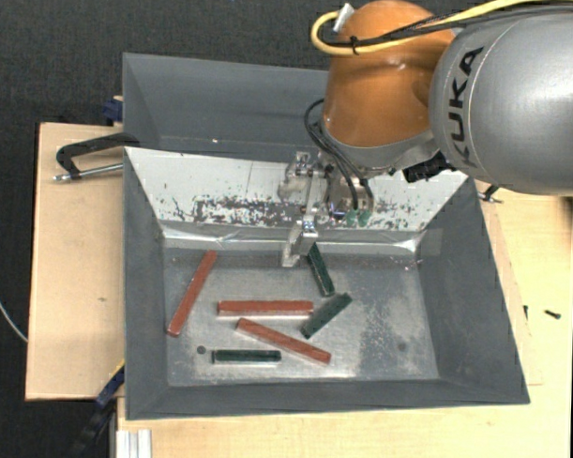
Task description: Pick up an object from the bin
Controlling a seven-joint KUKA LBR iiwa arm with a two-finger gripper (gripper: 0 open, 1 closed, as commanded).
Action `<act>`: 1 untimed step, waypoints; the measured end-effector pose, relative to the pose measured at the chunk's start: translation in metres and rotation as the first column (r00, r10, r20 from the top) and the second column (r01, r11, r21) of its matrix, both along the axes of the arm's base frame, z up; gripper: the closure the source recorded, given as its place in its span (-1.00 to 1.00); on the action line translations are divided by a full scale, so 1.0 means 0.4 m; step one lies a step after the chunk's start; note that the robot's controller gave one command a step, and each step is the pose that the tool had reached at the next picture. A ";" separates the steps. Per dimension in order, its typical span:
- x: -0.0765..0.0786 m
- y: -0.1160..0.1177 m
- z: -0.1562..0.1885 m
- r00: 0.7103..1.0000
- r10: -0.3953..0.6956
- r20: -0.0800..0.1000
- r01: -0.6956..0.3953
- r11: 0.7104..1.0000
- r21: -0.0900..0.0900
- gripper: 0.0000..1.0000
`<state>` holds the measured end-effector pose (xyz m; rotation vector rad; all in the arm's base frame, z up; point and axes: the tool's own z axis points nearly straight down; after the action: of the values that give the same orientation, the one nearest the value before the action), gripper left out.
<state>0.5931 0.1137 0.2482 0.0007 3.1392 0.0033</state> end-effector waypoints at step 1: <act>0.000 0.000 0.000 1.000 0.000 0.000 0.000 1.000 0.000 -1.00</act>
Offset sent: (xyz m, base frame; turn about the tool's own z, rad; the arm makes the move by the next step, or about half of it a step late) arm -0.0345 -0.0272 -0.1782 -0.0669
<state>0.5931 0.1137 0.2482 0.0003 3.1392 0.0031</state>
